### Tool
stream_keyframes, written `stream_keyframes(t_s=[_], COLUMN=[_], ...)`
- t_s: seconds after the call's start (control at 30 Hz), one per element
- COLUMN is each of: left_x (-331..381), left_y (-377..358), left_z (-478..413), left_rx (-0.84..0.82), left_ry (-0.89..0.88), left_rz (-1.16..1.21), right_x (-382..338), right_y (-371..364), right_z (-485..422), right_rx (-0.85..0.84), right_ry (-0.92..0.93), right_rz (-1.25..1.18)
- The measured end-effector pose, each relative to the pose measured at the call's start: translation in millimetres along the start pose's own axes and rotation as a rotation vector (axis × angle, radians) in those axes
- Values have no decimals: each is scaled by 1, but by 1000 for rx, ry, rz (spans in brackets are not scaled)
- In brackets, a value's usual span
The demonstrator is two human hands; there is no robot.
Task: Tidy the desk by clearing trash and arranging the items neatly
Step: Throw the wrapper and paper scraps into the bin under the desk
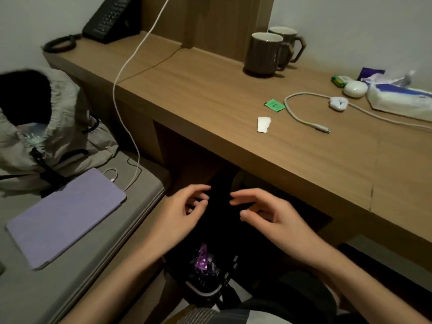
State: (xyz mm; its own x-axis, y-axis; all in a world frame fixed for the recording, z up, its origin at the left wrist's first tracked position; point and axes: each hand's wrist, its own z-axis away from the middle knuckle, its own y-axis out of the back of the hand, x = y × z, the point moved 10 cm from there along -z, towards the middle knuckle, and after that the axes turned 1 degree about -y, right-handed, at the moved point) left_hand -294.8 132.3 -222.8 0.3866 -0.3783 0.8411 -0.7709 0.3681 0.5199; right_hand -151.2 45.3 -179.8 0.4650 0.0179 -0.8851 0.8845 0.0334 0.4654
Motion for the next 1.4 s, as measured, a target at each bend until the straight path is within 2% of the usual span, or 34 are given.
stream_keyframes(t_s=[0.2, 0.3, 0.43, 0.57, 0.67, 0.77, 0.93, 1.1, 1.2, 1.4], left_x=[133, 170, 177, 161, 146, 133, 130, 129, 130, 126], left_y=[46, 44, 13, -24, -38, -43, -42, -23, -5, 14], left_z=[-9, -37, -86, -113, -111, -102, -81, -68, -61, -49], left_rx=[128, 138, 78, -60, -141, -207, -259, -82, 29, 137], left_ry=[-242, -288, -270, -261, -263, -263, -426, -608, -646, -674], left_rz=[118, 19, -177, -419, -560, -598, -696, -615, -531, -475], right_x=[-80, -85, -66, -45, -36, -33, -28, -16, -20, -42], right_y=[79, 120, 171, 198, 202, 193, 167, 143, 136, 103], right_z=[36, 40, 31, 8, -16, -46, -101, -122, -116, -69], right_rx=[190, 327, 479, 536, 518, 444, 312, 165, 136, 44], right_ry=[207, 234, 163, 86, 53, 62, 35, 4, 30, 131], right_rz=[121, 247, 416, 519, 577, 639, 758, 968, 981, 940])
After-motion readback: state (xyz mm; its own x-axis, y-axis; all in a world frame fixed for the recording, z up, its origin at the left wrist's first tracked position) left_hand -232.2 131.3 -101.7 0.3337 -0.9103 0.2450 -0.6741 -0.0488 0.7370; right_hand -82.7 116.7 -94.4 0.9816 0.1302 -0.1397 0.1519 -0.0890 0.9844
